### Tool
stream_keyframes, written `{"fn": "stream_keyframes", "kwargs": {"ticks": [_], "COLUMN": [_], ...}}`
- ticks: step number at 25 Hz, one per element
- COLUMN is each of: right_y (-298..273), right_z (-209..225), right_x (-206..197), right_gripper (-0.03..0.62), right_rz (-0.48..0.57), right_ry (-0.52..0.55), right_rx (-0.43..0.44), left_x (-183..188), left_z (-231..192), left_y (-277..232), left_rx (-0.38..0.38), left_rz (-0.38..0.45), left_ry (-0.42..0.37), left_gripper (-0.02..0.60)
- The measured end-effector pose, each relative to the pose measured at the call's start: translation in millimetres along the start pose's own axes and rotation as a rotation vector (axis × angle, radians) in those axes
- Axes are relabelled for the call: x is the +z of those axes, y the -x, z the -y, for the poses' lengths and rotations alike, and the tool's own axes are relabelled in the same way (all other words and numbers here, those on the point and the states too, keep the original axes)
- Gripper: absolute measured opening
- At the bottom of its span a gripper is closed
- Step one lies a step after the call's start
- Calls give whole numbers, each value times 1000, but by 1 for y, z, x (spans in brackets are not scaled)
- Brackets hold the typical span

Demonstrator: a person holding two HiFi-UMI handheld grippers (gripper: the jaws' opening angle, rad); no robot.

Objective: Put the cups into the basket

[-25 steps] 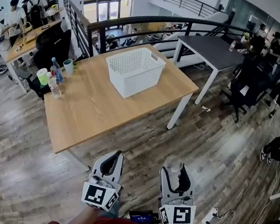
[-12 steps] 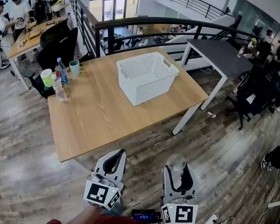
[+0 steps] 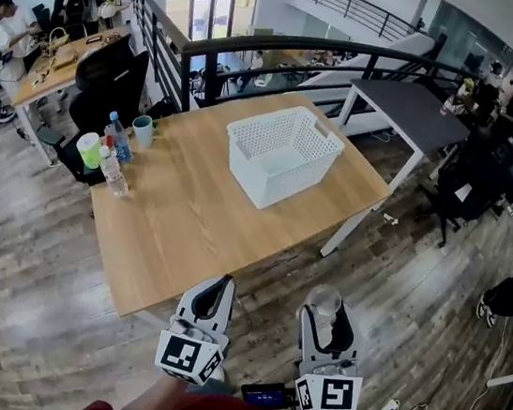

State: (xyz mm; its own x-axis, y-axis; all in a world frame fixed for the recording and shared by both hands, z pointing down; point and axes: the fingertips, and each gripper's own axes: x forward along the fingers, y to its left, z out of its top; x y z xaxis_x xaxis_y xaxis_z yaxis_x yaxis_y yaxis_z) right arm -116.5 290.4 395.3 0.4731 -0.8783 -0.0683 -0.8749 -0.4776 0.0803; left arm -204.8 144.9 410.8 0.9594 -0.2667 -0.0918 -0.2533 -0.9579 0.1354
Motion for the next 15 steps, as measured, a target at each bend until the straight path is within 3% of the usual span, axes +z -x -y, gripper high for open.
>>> {"fn": "stream_keyframes", "kwargs": {"ticks": [8, 15], "right_y": [-14, -33], "right_z": [-7, 15], "right_x": [-6, -13], "right_gripper": [247, 247], "right_rz": [-11, 4], "right_ry": [-2, -7], "right_rx": [-18, -14], "left_x": [-2, -7], "left_z": [-18, -21], "left_y": [-9, -32], "left_rx": [-13, 5], "left_rz": [-10, -4], "left_ry": [11, 2], "left_gripper": [6, 6]}}
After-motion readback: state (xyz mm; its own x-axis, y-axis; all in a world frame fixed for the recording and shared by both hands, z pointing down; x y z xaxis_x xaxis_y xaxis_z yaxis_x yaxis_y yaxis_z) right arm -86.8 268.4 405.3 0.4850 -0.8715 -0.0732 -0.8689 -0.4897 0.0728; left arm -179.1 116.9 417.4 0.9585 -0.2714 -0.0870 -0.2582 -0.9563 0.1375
